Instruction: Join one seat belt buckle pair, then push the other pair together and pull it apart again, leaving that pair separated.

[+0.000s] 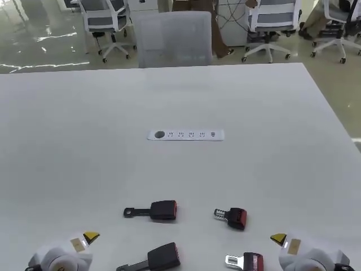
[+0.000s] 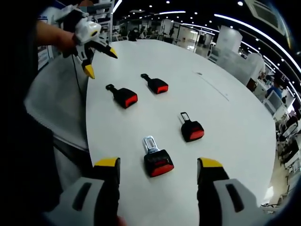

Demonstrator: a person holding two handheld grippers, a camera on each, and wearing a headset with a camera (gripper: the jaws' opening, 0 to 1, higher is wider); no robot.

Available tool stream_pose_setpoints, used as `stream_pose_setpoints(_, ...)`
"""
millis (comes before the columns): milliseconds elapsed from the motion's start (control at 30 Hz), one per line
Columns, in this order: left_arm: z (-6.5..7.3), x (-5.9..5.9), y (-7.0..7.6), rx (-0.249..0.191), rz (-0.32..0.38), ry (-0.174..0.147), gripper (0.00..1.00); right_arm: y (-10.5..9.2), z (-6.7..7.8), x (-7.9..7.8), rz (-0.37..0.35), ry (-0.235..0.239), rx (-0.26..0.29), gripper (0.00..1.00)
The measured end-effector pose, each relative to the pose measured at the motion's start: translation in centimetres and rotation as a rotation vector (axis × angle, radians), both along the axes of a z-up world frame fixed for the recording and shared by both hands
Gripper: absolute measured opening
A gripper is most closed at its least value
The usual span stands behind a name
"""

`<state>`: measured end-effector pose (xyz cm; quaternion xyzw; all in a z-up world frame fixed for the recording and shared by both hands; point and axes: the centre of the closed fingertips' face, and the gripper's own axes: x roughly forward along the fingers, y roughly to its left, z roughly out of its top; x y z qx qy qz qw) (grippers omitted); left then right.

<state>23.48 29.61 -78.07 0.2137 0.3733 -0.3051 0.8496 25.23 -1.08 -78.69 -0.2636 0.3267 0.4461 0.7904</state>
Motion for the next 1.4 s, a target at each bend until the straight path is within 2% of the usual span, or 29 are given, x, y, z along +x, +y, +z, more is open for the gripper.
stream_pose_setpoints(200, 0.3, -0.1, -0.6, -0.003, -0.018, -0.006, 0.81, -0.4, -0.7, -0.3, 0.005, 0.009, -0.014, 0.67)
stream_pose_setpoints(333, -0.4, -0.4, -0.8, -0.001, -0.025, 0.009, 0.8, -0.2, -1.0, -0.4, 0.023, 0.015, -0.026, 0.65)
stream_pose_setpoints(500, -1.1, -0.4, -1.6, -0.006, -0.05, 0.038, 0.75, 0.2, -1.3, 0.3, 0.022, 0.017, -0.029, 0.63)
stream_pose_setpoints(733, -1.8, 1.2, -3.0, -0.01, -0.085, 0.035, 0.73, 0.1, -2.4, 0.7, 0.049, 0.032, -0.066, 0.61)
stream_pose_setpoints(833, -2.0, 1.5, -4.1, -0.038, -0.099, 0.06, 0.64, 0.0, -3.0, 0.7, 0.058, 0.053, -0.077, 0.59)
stream_pose_setpoints(1133, -3.9, 2.3, -7.1, -0.004, -0.229, 0.084, 0.6, -0.4, -4.6, 1.2, 0.101, 0.089, -0.116, 0.57)
stream_pose_setpoints(1233, -4.4, 2.6, -7.4, 0.041, -0.275, 0.088, 0.51, 0.2, -5.0, 1.1, 0.129, 0.123, -0.112, 0.5)
stream_pose_setpoints(1333, -4.6, 3.1, -8.1, 0.018, -0.287, 0.097, 0.52, 0.7, -5.5, 1.3, 0.155, 0.131, -0.123, 0.49)
stream_pose_setpoints(1400, -4.6, 3.1, -8.4, 0.019, -0.304, 0.103, 0.52, 0.9, -5.8, 1.3, 0.171, 0.14, -0.131, 0.48)
